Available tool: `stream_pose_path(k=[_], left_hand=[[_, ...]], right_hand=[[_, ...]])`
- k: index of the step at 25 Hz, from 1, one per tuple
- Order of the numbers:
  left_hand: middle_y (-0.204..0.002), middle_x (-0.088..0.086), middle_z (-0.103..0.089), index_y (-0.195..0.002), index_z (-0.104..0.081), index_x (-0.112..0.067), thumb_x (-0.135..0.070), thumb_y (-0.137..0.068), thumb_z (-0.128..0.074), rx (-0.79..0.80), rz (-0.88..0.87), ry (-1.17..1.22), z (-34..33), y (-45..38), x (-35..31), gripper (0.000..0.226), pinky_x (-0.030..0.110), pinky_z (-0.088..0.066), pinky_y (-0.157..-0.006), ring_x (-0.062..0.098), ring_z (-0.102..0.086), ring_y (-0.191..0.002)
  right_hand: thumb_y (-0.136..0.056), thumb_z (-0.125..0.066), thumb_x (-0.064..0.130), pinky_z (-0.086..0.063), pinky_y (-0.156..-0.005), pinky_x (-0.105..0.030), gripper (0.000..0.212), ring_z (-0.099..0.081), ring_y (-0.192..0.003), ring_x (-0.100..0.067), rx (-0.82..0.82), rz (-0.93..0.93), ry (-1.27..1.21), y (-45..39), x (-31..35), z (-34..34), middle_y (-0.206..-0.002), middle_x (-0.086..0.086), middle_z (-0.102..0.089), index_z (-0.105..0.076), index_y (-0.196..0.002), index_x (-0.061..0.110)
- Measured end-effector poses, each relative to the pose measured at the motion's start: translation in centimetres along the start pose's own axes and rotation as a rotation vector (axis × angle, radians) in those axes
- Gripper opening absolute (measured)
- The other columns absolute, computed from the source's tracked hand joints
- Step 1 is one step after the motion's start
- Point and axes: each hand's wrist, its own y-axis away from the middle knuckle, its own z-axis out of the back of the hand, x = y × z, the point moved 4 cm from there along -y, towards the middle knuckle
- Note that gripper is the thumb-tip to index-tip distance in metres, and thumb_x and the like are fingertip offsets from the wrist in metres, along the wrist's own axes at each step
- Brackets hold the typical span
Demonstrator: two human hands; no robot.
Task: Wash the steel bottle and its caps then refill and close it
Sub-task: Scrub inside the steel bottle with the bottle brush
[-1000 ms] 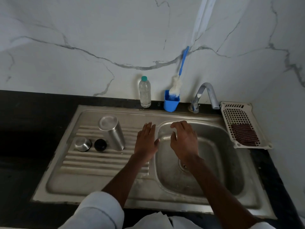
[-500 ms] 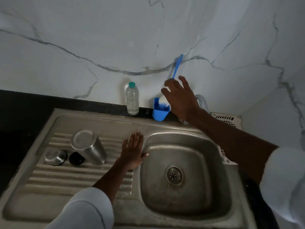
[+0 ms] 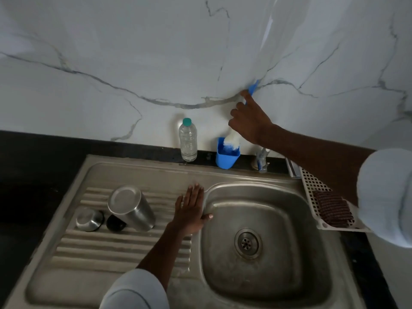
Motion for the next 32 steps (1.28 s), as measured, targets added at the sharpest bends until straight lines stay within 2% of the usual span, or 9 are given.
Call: stream_pose_path(k=[3, 7, 10, 13, 16, 19, 25, 28, 32], left_hand=[[-0.165, 0.000, 0.039, -0.162, 0.025, -0.020, -0.068, -0.100, -0.045, 0.033, 0.021, 0.017, 0.7, 0.3, 0.0, 0.105, 0.052, 0.010, -0.127, 0.022, 0.031, -0.155], [-0.168, -0.003, 0.034, -0.164, 0.020, -0.022, -0.067, -0.101, -0.044, 0.044, 0.030, 0.054, 1.2, 0.4, -0.1, 0.101, 0.050, 0.008, -0.128, 0.019, 0.028, -0.157], [-0.173, -0.007, 0.022, -0.167, 0.009, -0.027, -0.065, -0.103, -0.042, -0.022, 0.044, 0.121, 1.6, 0.9, 0.0, 0.090, 0.050, 0.004, -0.127, 0.016, 0.017, -0.160], [-0.176, -0.008, -0.004, -0.168, -0.012, -0.029, -0.068, -0.100, -0.044, -0.187, 0.083, 0.271, 2.1, 2.5, -0.8, 0.084, 0.052, -0.003, -0.126, 0.015, 0.000, -0.162], [-0.162, -0.001, -0.043, -0.157, -0.043, -0.025, -0.073, -0.086, -0.041, -0.474, 0.083, 0.479, 2.9, 5.9, -1.6, 0.086, 0.051, -0.024, -0.121, 0.014, -0.034, -0.151], [-0.142, 0.000, -0.061, -0.144, -0.058, -0.020, -0.063, -0.090, -0.049, -0.654, -0.034, 0.694, 3.2, 9.3, -2.7, 0.070, 0.040, -0.043, -0.112, 0.009, -0.055, -0.130], [-0.118, -0.010, -0.074, -0.122, -0.070, -0.022, -0.035, -0.095, -0.059, -0.796, -0.047, 0.865, 2.8, 14.2, -3.5, 0.032, 0.024, -0.052, -0.095, 0.008, -0.068, -0.112], [-0.110, -0.015, -0.075, -0.111, -0.071, -0.028, -0.025, -0.094, -0.060, -0.836, 0.006, 0.905, 2.3, 16.3, -4.0, 0.021, 0.012, -0.050, -0.078, 0.003, -0.070, -0.101], [-0.104, -0.010, -0.077, -0.105, -0.073, -0.029, -0.002, -0.100, -0.064, -0.884, 0.126, 0.929, 0.5, 18.4, -2.9, 0.028, 0.017, -0.054, -0.079, 0.012, -0.072, -0.098]], right_hand=[[-0.093, -0.064, 0.008, -0.021, -0.122, -0.056, 0.016, -0.063, -0.104, -0.024, 0.053, -0.092, -0.073, 1.1, -1.5, 1.0, -0.093, 0.001, -0.067, -0.069, -0.099, 0.022], [-0.093, -0.055, 0.004, -0.030, -0.115, -0.051, 0.017, -0.062, -0.093, -0.023, 0.145, -0.313, -0.270, 4.9, -3.7, 3.1, -0.073, 0.001, -0.041, -0.049, -0.092, 0.019], [-0.088, -0.059, 0.001, -0.043, -0.092, -0.043, 0.020, -0.055, -0.078, -0.022, 0.158, -0.494, -0.450, 8.3, -4.1, 4.1, -0.072, 0.000, -0.042, -0.052, -0.093, 0.019], [-0.088, -0.065, 0.005, -0.041, -0.069, -0.035, 0.015, -0.048, -0.067, -0.018, 0.175, -0.608, -0.620, 12.1, -3.8, 4.0, -0.075, -0.001, -0.043, -0.060, -0.097, 0.016], [-0.093, -0.061, 0.012, -0.041, -0.070, -0.036, 0.018, -0.053, -0.080, -0.022, 0.195, -0.688, -0.797, 15.9, -3.7, 3.7, -0.085, -0.003, -0.045, -0.061, -0.111, 0.013], [-0.094, -0.058, 0.021, -0.043, -0.073, -0.035, 0.023, -0.064, -0.098, -0.031, 0.135, -0.862, -0.979, 20.4, -2.8, 3.0, -0.101, -0.010, -0.061, -0.061, -0.114, 0.010], [-0.079, -0.053, 0.035, -0.047, -0.068, -0.036, 0.026, -0.067, -0.080, -0.028, 0.133, -1.082, -1.691, 27.2, 8.0, -3.8, -0.080, -0.007, -0.069, -0.072, -0.077, 0.018], [-0.087, -0.056, 0.034, -0.035, -0.047, -0.026, 0.037, -0.045, -0.042, -0.014, 0.137, -1.173, -2.196, 28.5, 14.6, -6.0, -0.047, 0.000, -0.052, -0.063, -0.056, 0.016], [-0.099, -0.038, 0.024, -0.016, -0.034, -0.019, 0.041, -0.020, -0.031, -0.007, 0.259, -1.121, -2.633, 28.2, 21.1, -8.0, -0.042, 0.004, -0.029, -0.047, -0.060, 0.013]])
